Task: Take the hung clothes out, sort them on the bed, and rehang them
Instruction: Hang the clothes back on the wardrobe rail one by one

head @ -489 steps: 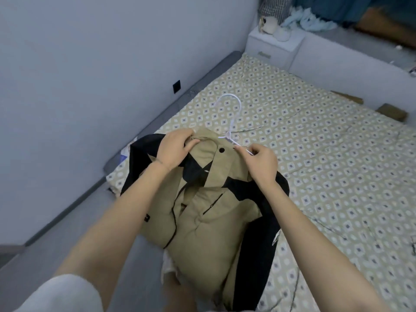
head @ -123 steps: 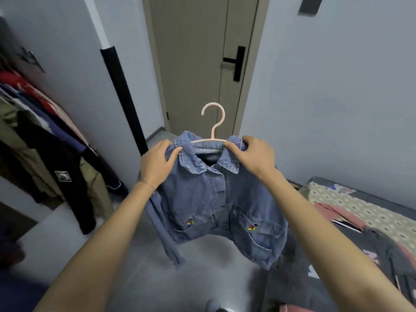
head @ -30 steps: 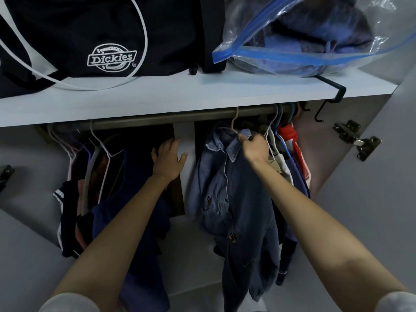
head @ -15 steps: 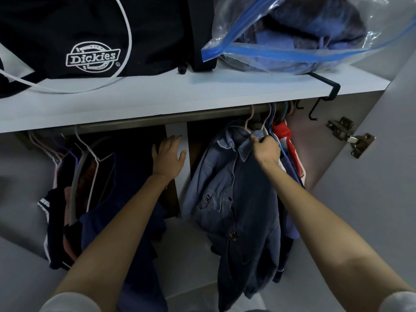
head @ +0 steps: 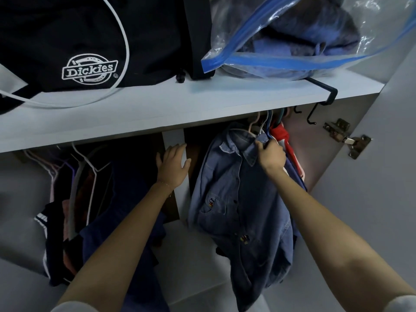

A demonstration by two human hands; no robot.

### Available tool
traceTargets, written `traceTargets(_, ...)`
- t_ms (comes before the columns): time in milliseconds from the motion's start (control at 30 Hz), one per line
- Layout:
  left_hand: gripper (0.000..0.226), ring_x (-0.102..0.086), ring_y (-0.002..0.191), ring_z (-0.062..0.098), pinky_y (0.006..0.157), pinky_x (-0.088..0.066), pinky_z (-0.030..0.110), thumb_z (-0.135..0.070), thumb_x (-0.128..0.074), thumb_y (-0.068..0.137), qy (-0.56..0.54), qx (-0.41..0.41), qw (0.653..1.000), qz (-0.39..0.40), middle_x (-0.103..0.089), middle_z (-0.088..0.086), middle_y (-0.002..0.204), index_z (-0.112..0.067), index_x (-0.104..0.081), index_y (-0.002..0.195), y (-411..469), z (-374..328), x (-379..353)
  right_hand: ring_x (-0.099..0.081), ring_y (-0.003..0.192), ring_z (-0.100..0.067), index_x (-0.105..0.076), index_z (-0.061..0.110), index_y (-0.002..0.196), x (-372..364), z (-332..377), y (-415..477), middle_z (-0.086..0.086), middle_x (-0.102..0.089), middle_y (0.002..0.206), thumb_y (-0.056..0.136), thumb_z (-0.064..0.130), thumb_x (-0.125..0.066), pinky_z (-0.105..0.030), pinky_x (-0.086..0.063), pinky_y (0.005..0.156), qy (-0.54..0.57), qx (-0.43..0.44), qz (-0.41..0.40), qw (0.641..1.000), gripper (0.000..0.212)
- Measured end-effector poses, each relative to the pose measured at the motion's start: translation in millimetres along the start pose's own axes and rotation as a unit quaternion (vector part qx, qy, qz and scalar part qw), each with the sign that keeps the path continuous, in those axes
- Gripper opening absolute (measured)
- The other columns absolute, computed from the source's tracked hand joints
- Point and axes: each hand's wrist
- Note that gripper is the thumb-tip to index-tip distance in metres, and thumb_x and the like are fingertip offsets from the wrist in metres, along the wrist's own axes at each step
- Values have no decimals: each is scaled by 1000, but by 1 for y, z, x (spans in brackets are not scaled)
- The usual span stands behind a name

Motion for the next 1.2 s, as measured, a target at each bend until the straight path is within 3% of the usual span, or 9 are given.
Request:
traceTargets(167,52,-26,146,27,118,-5,56,-33,-45,103,2,-12,1000,15,-36,7,156,-21,-34,152,2,-4,-6,-56,112,-40,-50,2,117,5,-2,-15,-20,-61,118,92,31,-64,-45,-47,86,9,45,2,999,40)
traceTargets(333,53,-21,148,25,118,-5,54,-38,-44,103,-2,-45,998,37,-31,6,159,-23,-33,153,2,-16,-21,-39,130,-37,-42,8,138,9,-10,-41,-17,-45,139,92,35,-63,-50,-37,103,-91,90,-6,992,58)
traceTargets(500,58,-16,150,26,119,-3,54,-42,-44,102,-3,-90,994,64,-24,5,162,-24,-27,155,-5,-38,-41,-31,138,-33,-37,17,147,18,-30,-69,-10,-37,149,91,37,-63,-50,-30,111,-101,107,-25,989,65)
traceTargets(667,62,-16,150,28,119,-4,56,-41,-47,101,-12,-141,986,84,-21,6,163,-26,-24,156,-24,-80,-66,-26,142,-33,-34,20,149,44,-67,-104,-8,-33,153,92,39,-59,-51,-27,114,-129,83,-54,987,65)
traceTargets(800,63,-18,150,31,118,-8,59,-41,-51,99,-35,-202,974,95,-24,9,162,-24,-27,155,-48,-127,-83,-13,148,-34,-26,21,154,76,-104,-136,-10,-23,160,96,41,-54,-47,-17,119,-164,42,-71,983,68)
traceTargets(1000,65,-22,149,32,118,-12,60,-51,-33,94,-33,-291,951,98,-31,12,159,-22,-36,152,-93,-208,-103,-11,149,-31,-19,25,155,134,-165,-196,-8,-19,162,97,43,-52,-43,-14,119,-191,-15,-111,975,70)
traceTargets(1200,64,-14,151,29,119,-7,58,-42,-51,99,-63,-335,930,139,-24,9,162,-26,-27,156,-181,-279,-132,-11,150,-31,-20,24,156,183,-224,-271,-9,-20,162,98,47,-50,-45,-16,119,-204,-39,-118,971,69)
Point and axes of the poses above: each hand's wrist, its own y-axis towards the middle knuckle, its own x-axis out of the back of the hand, z = x × y
